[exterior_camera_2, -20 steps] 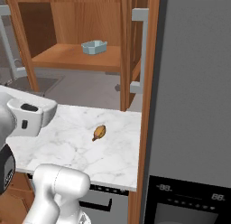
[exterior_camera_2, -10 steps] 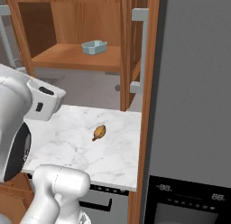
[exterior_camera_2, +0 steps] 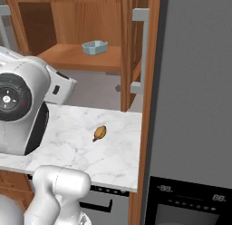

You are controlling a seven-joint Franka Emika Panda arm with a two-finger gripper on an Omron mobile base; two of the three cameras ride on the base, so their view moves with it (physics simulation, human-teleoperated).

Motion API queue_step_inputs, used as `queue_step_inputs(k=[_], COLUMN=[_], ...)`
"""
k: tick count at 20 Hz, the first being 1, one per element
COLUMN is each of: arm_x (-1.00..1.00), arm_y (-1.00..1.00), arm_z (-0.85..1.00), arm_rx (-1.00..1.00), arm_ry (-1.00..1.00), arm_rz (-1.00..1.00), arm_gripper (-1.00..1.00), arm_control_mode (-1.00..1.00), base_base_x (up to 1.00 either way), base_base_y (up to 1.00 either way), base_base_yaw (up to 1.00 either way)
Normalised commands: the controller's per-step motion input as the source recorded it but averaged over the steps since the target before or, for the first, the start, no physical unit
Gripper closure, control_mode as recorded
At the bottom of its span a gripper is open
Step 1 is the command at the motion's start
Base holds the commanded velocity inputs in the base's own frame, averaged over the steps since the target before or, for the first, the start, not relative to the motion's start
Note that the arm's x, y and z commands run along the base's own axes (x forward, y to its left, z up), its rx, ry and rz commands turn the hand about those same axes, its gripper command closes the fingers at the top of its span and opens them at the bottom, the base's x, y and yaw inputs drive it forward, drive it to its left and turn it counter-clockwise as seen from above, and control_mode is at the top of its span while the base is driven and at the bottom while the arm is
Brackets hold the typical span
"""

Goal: Retrieve the tupperware from the cabinet, then place the raw meat into the tupperware to avoid contamination.

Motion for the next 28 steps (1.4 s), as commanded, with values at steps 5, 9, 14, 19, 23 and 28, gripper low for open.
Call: queue_step_inputs(k=[5, 9, 14, 19, 23, 28], arm_x=[0.60, 0.62, 0.66, 0.69, 0.58, 0.38], arm_y=[0.01, 0.01, 0.04, 0.14, 0.29, 0.26], arm_z=[-0.03, 0.00, -0.04, -0.10, -0.17, -0.09], arm_rx=[0.00, 0.00, 0.00, 0.02, 0.06, 0.08], arm_ry=[0.00, 0.00, 0.00, 0.03, 0.09, 0.11], arm_rz=[0.00, 0.00, 0.00, 0.01, 0.08, 0.15], arm_gripper=[-1.00, -1.00, -1.00, -1.00, -1.00, -1.00], arm_control_mode=[-1.00, -1.00, -1.00, -1.00, -1.00, -1.00], base_base_x=[0.00, 0.00, 0.00, 0.00, 0.00, 0.00], base_base_y=[0.00, 0.00, 0.00, 0.00, 0.00, 0.00], base_base_yaw=[0.00, 0.00, 0.00, 0.00, 0.00, 0.00])
